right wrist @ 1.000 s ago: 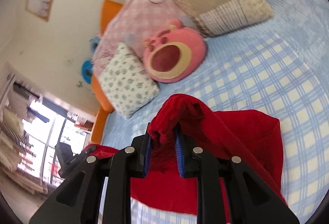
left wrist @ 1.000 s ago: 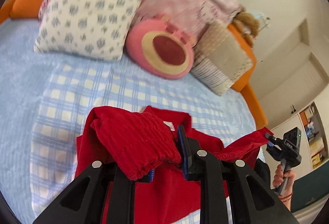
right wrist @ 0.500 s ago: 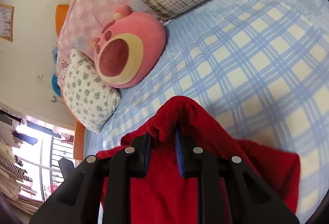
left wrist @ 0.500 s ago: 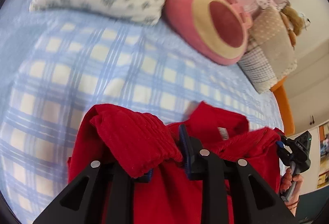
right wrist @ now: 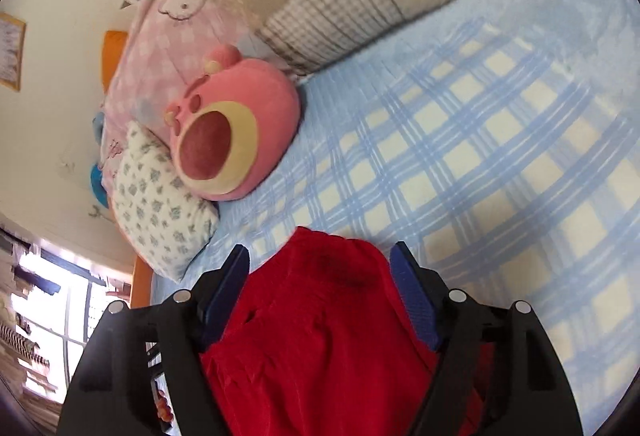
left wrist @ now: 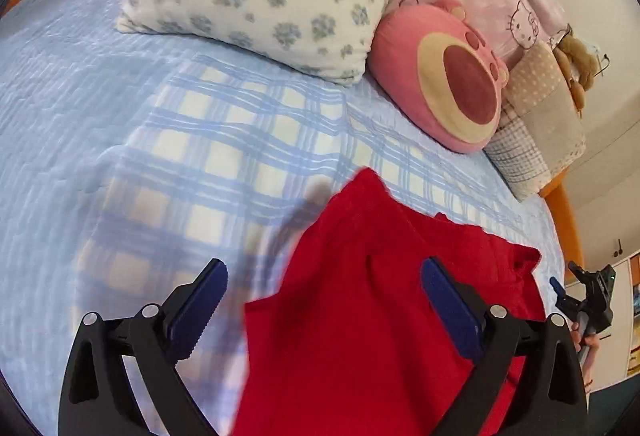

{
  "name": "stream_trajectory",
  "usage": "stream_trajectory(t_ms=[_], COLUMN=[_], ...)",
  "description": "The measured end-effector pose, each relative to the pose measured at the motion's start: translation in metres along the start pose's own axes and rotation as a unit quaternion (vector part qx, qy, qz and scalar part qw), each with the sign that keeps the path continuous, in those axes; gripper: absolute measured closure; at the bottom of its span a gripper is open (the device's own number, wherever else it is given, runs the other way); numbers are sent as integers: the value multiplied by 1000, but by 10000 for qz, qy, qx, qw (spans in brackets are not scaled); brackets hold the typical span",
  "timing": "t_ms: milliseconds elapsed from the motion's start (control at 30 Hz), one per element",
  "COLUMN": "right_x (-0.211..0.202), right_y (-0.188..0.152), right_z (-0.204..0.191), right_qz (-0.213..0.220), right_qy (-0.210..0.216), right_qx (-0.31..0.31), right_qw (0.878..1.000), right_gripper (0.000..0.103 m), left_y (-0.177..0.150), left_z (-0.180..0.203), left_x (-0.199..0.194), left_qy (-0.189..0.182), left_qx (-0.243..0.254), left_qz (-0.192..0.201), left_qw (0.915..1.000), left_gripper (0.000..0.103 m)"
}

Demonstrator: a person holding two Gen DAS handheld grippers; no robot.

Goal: Fold large clothes

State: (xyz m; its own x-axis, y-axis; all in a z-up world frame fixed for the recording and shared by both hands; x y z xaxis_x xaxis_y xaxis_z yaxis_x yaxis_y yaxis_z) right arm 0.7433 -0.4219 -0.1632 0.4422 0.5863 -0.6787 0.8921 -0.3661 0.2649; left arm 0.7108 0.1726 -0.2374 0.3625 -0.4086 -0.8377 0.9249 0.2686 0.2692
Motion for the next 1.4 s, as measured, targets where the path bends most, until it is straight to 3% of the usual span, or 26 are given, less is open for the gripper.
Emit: stream_trajectory(t_ms=[67,100,200,333,400,500,600,700,733,767,833,867,900,933,967,1033,1100,1200,1267,1400], right_x=[-6,-7,2,36,52,77,96,105,107,111,115,115,115,113,111,105,102,96,87,73], right_y=[-9,-22,-57,-108,-123,-144,-157,-163,-163,-164,-164,-164,-162,-161,-158,-151,-149,-144,-134,-112], right_z=[-18,-38,-81,-124,-133,-131,-117,-101,-96,-88,-82,-80,-77,-76,-75,-74,-74,-81,-93,-113], right_qz=[-70,-179,-547,-1171,-1278,-1412,-1622,-1795,-1824,-1892,-1982,-2001,-1991,-1977,-1956,-1915,-1877,-1539,-1215,-865], right_qy=[-303,-477,-916,-1035,-1443,-2151,-2548,-2532,-2514,-2488,-2403,-2375,-2360,-2330,-2317,-2185,-2102,-2208,-2078,-2034], right_qx=[-423,-844,-1758,-2139,-2326,-2503,-2543,-2377,-2297,-2173,-2069,-2059,-2040,-2017,-1987,-1860,-1784,-1926,-1905,-1909], right_qw=[9986,9951,9786,9643,9533,9333,9187,9204,9224,9247,9274,9280,9290,9306,9320,9386,9427,9436,9517,9564], right_gripper=[17,17,13,10,10,10,11,18,27,38,48,59,63,73,90,99,100,101,101,101], left_y=[-14,-23,-79,-145,-163,-166,-152,-141,-140,-140,-144,-146,-147,-148,-146,-144,-139,-131,-124,-110], left_z=[0,4,31,66,82,110,130,131,127,124,120,120,121,120,117,117,116,115,116,125], left_x=[-13,-17,-21,-3,7,15,26,51,60,67,76,78,79,79,78,77,75,64,51,27], left_qy=[-22,23,155,641,887,946,1138,2248,2528,2632,2533,2419,2302,2190,2217,2279,2350,2225,2065,2078], left_qx=[51,137,891,1881,2229,2372,2285,2435,2474,2473,2389,2341,2275,2144,2044,2042,2061,1880,1789,1787], left_qz=[-40,-75,-209,-548,-648,-557,-459,-600,-726,-857,-1074,-1104,-1130,-1181,-1165,-1154,-1148,-1031,-834,-397], left_qw=[10000,9999,9957,9785,9686,9652,9658,9416,9325,9286,9312,9351,9394,9445,9463,9450,9429,9511,9583,9609], left_gripper=[5,5,5,5,5,5,5,5,5,5,6,14,34,40,46,61,80,92,96,96])
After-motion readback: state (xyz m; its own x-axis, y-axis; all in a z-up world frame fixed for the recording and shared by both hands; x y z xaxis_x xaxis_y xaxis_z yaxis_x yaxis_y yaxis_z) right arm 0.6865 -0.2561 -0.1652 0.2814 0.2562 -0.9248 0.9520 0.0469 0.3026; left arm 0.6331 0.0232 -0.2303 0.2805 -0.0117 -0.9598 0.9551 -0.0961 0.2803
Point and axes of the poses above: each gripper's, at about its wrist camera, not at the fingertips, and x roughly the way its jaws point, z to its right, y to its top, the point moved 9 cm from there along x, roughly the way its jaws point, and after that the axes turned 11 degrees about -z, right-handed, at the moved point
